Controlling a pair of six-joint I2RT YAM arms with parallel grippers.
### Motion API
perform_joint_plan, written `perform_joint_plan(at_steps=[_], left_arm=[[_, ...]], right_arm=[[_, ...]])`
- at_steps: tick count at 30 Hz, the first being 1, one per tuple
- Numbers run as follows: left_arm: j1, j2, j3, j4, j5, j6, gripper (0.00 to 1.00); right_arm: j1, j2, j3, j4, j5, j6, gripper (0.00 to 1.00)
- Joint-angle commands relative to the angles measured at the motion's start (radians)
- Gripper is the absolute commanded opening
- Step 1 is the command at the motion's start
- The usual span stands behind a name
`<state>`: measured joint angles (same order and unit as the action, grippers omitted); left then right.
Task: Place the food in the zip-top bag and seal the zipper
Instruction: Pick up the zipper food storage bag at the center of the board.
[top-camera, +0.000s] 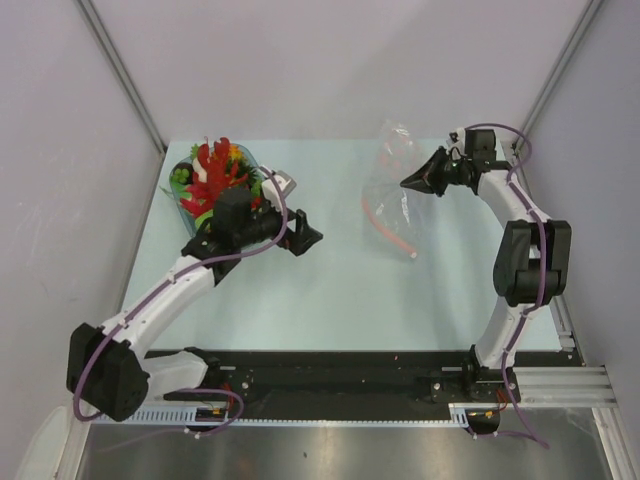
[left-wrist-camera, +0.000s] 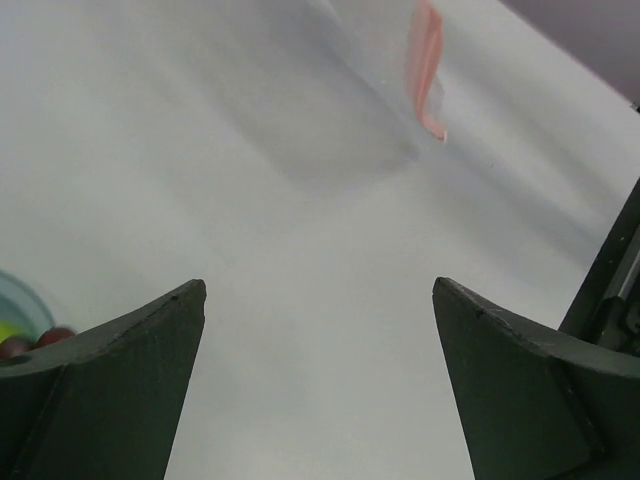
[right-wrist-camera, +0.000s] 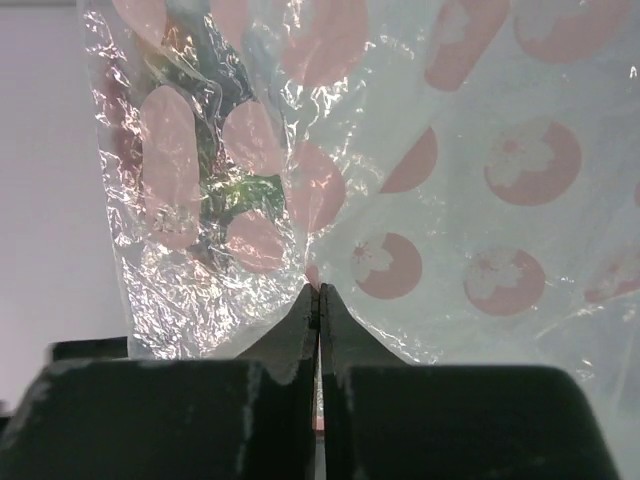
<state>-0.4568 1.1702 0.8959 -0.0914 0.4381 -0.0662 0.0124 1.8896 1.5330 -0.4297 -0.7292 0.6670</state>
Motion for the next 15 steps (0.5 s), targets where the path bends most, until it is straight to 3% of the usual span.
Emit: perform_joint_plan(at_steps=[1,7,15], left_arm=[[-0.077,0.083,0.041,0.246,-0.002,-0.073,0.98],[-0.144,0.180,0.095,0.384,-0.012,-0.113,0.92],[-0.177,0.149,0.104,0.473,-0.022,-0.164,0.71]], right_arm=[[-0.031,-0.073,-0.066,0.186,-0.186,0.327,0.00],[-0.035,-0.125,-0.126,0.256,-0.239,0.390,0.00],[-0.045,-0.193,-0.203,0.279,-0.237,0.408,0.00]])
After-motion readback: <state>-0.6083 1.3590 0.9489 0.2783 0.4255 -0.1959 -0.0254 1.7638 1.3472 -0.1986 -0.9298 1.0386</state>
